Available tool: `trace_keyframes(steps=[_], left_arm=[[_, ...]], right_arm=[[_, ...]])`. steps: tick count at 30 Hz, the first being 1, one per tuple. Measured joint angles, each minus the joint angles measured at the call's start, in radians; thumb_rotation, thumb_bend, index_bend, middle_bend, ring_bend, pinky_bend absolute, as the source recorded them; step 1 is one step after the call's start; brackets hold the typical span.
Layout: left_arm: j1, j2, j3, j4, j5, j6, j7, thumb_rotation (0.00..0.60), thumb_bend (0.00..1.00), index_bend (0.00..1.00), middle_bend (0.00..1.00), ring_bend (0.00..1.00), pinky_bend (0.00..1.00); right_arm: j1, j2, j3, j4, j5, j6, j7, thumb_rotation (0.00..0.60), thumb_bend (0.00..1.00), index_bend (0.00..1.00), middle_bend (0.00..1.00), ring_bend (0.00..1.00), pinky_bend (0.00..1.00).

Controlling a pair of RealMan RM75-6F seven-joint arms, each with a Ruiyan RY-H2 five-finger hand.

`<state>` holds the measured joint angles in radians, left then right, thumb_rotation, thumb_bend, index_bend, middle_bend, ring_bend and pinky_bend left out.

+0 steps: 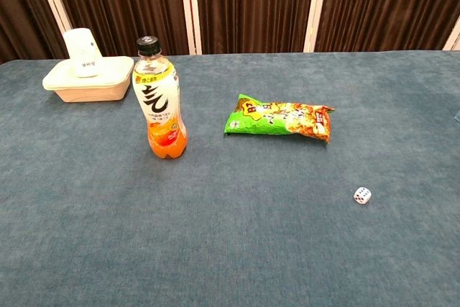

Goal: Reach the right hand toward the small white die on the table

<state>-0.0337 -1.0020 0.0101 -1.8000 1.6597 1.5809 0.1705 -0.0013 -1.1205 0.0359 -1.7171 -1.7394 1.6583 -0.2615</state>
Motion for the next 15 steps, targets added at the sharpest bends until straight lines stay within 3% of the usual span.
trace_keyframes(steps=[7,9,10,11,12,13,14,15], left_arm=[[0.001,0.004,0.003,-0.003,0.001,-0.002,-0.003,0.6,0.0,0.0,0.0,0.0,0.0],[0.0,0.003,0.002,-0.003,-0.001,-0.006,-0.003,0.6,0.0,0.0,0.0,0.0,0.0],[-0.001,0.002,0.002,-0.004,-0.002,-0.008,-0.002,0.6,0.0,0.0,0.0,0.0,0.0],[-0.002,0.002,0.002,-0.004,-0.002,-0.011,0.0,0.6,0.0,0.0,0.0,0.0,0.0],[-0.004,0.0,0.002,-0.005,-0.002,-0.015,0.003,0.6,0.0,0.0,0.0,0.0,0.0],[-0.006,-0.001,0.001,-0.005,-0.003,-0.017,0.006,0.6,0.0,0.0,0.0,0.0,0.0],[-0.007,-0.003,0.0,-0.005,-0.004,-0.019,0.01,0.6,0.0,0.0,0.0,0.0,0.0],[-0.01,-0.006,-0.002,-0.005,-0.008,-0.024,0.016,0.6,0.0,0.0,0.0,0.0,0.0]], right_arm=[[0.005,-0.005,-0.006,0.003,-0.008,-0.012,-0.002,0.6,0.0,0.0,0.01,0.0,0.0],[0.012,-0.007,-0.008,0.007,-0.011,-0.025,0.008,0.6,0.0,0.0,0.16,0.08,0.0],[0.018,-0.008,-0.008,0.01,-0.014,-0.033,0.015,0.6,0.01,0.0,0.34,0.23,0.08],[0.028,-0.01,-0.008,0.014,-0.016,-0.046,0.024,0.6,0.04,0.0,0.53,0.42,0.24],[0.036,-0.011,-0.007,0.017,-0.017,-0.059,0.029,0.6,0.08,0.0,0.62,0.54,0.39],[0.045,-0.011,-0.008,0.02,-0.017,-0.075,0.033,0.6,0.17,0.0,0.71,0.65,0.63],[0.059,-0.012,-0.009,0.024,-0.018,-0.102,0.038,0.6,0.26,0.0,0.76,0.7,0.81],[0.071,-0.013,-0.01,0.026,-0.017,-0.126,0.043,0.6,0.32,0.0,0.78,0.73,0.89]])
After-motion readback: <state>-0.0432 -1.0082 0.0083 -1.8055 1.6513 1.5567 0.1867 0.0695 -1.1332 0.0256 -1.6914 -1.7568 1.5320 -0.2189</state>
